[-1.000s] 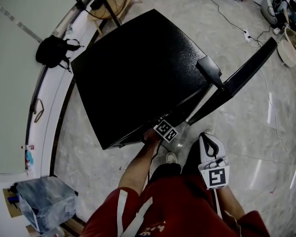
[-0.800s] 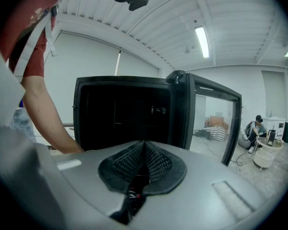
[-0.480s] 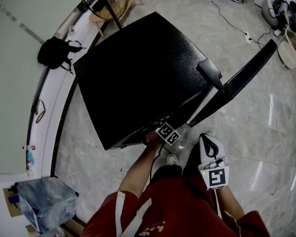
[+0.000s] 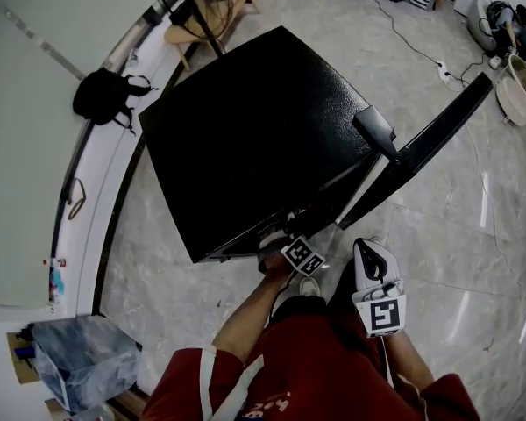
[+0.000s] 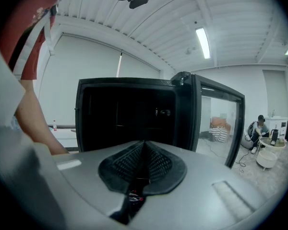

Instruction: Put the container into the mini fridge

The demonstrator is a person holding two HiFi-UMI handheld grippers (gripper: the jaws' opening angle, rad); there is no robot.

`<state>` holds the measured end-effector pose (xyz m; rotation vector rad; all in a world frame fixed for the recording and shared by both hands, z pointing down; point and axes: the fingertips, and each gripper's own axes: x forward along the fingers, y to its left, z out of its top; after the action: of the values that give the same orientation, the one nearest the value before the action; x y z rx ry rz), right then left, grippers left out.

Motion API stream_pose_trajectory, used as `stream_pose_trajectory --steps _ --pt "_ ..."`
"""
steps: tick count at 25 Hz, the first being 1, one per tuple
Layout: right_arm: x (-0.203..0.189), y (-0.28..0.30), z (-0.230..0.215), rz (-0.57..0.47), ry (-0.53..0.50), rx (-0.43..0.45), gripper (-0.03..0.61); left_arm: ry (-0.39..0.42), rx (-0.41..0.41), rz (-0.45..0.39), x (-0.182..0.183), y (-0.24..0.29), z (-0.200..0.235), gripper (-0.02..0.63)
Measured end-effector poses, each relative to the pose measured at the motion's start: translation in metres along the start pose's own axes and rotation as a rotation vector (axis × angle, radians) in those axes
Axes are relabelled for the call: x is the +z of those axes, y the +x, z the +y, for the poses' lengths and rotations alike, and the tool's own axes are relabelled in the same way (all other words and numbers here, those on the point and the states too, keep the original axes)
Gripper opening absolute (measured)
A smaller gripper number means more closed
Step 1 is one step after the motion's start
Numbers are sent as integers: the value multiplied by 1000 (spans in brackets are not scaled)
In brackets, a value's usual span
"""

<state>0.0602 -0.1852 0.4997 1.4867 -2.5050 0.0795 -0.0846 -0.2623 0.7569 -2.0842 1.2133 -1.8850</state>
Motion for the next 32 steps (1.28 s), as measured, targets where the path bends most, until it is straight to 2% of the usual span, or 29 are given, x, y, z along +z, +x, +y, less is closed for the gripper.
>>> stream_pose_trajectory --steps 10,15,22,28,32 --pt "5 4 7 -17 0 10 0 -134 -56 -78 -4 -42 -28 266" --pt "8 1 1 -23 1 -10 0 -230 -36 -130 -7 -75 -17 265" --pt "15 -2 -7 -30 -1 -35 0 -407 -112 -311 11 -138 -2 265" --pt "24 -5 -12 -51 2 -65 0 -515 -46 -421 13 -182 35 265" --pt "31 -8 -17 -66 -2 -87 0 -590 -26 -542 23 -212 58 265"
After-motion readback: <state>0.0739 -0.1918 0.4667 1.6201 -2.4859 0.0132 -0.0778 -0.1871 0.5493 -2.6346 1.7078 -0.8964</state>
